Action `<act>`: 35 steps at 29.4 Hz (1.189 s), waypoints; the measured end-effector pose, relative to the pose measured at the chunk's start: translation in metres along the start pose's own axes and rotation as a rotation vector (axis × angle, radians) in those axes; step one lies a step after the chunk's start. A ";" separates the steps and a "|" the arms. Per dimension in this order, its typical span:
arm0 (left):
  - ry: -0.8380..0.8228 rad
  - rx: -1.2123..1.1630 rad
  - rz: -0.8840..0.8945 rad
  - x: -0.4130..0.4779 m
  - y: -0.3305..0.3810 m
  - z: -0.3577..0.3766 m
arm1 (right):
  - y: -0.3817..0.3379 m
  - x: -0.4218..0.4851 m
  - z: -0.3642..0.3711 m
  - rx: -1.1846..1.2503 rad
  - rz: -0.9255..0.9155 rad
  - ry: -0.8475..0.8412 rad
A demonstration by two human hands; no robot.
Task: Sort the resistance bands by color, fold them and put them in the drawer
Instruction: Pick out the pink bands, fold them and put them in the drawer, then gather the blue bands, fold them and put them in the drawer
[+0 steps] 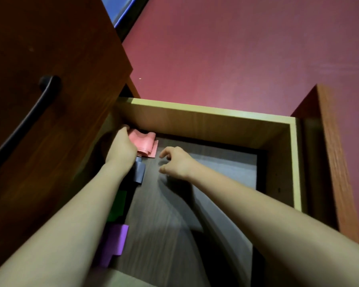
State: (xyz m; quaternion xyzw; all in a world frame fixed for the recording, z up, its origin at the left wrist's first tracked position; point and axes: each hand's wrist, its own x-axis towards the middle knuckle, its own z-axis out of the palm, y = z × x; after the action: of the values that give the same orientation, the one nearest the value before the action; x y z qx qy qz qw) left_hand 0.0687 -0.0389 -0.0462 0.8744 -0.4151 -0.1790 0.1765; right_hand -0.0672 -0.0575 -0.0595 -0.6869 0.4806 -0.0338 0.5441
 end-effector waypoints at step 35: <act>-0.719 0.082 0.864 -0.395 0.182 0.090 | 0.295 -0.402 -0.111 0.438 0.398 0.554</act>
State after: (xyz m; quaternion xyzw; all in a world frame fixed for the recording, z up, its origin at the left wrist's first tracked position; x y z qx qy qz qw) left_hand -0.3273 0.1503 0.0241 0.5149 -0.7761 -0.3609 0.0470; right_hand -0.5294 0.1591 -0.0527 -0.4130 0.7143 -0.2132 0.5232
